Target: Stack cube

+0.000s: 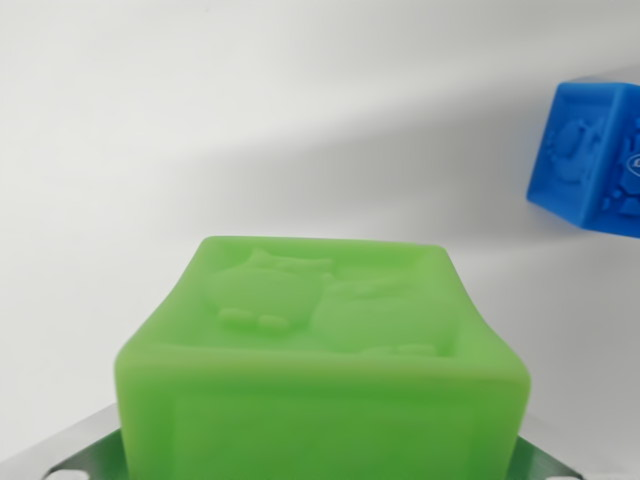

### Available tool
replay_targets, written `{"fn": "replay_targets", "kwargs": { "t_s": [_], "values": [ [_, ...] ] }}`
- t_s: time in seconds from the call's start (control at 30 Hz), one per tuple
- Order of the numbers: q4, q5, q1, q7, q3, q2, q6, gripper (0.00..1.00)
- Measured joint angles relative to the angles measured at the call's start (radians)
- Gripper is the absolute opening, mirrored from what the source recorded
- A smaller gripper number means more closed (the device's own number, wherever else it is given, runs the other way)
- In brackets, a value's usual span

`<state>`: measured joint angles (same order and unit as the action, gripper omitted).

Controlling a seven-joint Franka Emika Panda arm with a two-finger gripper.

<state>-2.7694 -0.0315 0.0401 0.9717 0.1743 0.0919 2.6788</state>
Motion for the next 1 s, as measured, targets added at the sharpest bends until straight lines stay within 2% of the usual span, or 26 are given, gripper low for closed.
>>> {"fn": "replay_targets", "kwargs": {
  "t_s": [1.0],
  "values": [
    [0.031,-0.005,-0.072,-0.075,0.074,-0.011,-0.015,0.0]
  ]
}}
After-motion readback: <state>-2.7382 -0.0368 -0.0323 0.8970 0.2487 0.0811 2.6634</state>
